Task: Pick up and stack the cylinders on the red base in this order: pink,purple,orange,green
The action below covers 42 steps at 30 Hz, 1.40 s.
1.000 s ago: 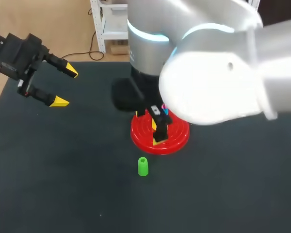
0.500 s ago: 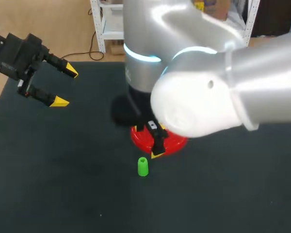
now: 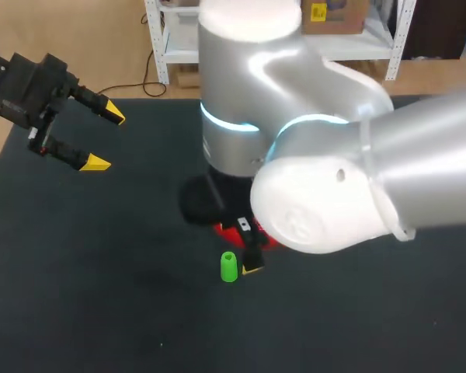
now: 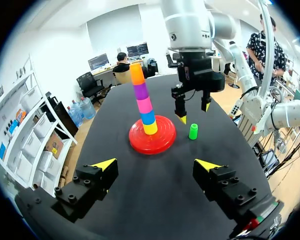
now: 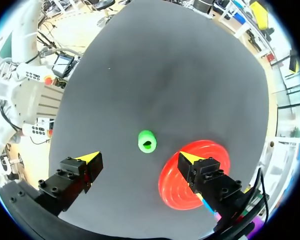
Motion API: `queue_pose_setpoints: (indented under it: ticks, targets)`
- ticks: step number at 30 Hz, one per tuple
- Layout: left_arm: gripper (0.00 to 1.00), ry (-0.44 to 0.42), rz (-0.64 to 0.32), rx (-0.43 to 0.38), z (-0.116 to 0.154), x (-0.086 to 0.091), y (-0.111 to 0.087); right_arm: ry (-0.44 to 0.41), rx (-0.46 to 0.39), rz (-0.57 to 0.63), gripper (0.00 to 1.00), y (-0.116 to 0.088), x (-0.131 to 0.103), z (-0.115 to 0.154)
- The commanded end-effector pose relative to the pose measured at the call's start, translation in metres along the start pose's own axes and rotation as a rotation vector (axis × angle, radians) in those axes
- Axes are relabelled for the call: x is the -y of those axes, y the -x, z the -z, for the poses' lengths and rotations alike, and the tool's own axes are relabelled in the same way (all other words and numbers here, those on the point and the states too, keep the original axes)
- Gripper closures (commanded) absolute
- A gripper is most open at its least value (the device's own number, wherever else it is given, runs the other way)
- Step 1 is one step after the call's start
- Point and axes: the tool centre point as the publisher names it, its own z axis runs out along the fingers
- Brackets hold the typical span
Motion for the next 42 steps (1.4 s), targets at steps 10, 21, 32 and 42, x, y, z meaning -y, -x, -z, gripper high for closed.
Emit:
queue_pose_setpoints:
  ticks: [10,21,32,42]
  targets:
    - [0.0,0.002,-0.001,0.0,-0.001,0.0,-0.001,-0.001,0.009,-0.028,0.0,0.007,0.008,-0.029]
    - [0.0,0.002,-0.001,0.0,-0.001,0.0,-0.001,0.019,-0.004,-0.038,0.0,0.01,0.012,-0.041]
    - [0.0,0.002,-0.001,0.0,-0.001,0.0,-0.001,0.037,-0.014,-0.054,0.0,0.006,0.013,-0.046]
    - [0.0,0.002,-0.001,0.0,-0.001,0.0,-0.001,0.042,-0.019,-0.056,1.0,0.007,0.011,-0.047]
